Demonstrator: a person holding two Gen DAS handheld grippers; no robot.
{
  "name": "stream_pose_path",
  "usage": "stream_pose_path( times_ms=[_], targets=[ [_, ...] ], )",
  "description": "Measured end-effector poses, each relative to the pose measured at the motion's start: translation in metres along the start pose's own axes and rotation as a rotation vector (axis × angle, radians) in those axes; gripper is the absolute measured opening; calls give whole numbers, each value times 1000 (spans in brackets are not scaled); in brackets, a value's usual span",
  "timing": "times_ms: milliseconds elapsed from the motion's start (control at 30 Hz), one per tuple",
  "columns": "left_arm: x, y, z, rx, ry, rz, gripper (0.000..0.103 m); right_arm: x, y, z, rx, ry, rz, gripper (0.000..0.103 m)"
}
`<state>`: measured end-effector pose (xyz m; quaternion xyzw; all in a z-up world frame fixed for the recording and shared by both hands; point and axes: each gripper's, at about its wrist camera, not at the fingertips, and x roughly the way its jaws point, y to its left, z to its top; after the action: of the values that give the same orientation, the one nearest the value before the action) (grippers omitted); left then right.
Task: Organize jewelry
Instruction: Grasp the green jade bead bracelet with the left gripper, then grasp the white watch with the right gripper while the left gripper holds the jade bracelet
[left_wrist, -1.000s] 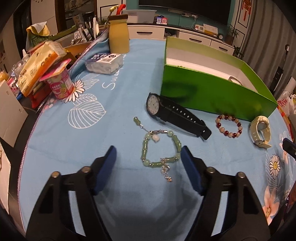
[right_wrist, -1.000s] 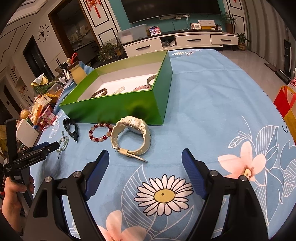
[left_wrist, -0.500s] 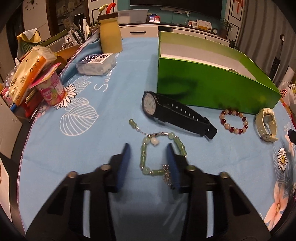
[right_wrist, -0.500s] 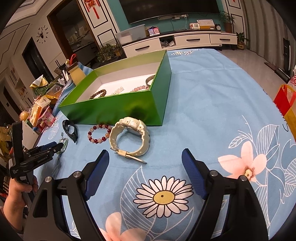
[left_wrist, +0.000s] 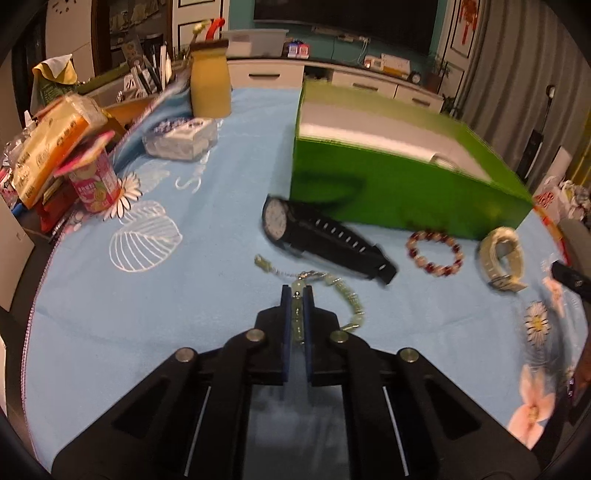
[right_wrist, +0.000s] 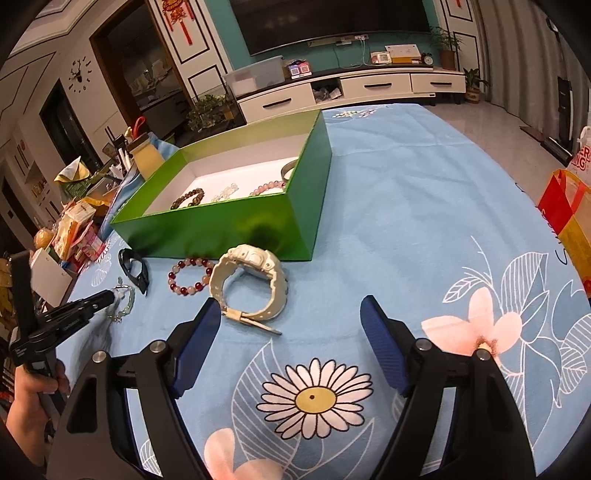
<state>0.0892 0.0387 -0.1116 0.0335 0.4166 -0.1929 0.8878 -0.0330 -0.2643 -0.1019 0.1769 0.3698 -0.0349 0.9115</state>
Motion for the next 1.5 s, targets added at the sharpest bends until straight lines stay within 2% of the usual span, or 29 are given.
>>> stream_pose_path(
  times_ms=[267, 467, 767, 933, 1033, 1133, 1500],
  targets=[
    [-35, 0, 14, -42, -76, -97, 5, 6, 0, 1, 22, 13, 20, 78],
    [-49, -4, 19, -31, -104, -118, 5, 22, 8, 2, 14, 44, 31, 69],
    [-51, -10, 18, -30, -99, -143, 5, 42, 12, 9, 2, 77, 17, 45],
    [-51, -11, 16, -29, -98, -155, 5, 51, 21, 7, -47, 100, -10, 27],
    [-52, -10, 16, -33, -96, -163, 5, 53, 24, 6, -68, 94, -30, 21],
    [-53, -11, 16, -31, -97, -167, 5, 50, 26, 6, -81, 75, -39, 7],
    [-67, -20, 20, -19, -120, -190, 5, 19, 29, 5, -96, 3, -9, 7]
  ],
)
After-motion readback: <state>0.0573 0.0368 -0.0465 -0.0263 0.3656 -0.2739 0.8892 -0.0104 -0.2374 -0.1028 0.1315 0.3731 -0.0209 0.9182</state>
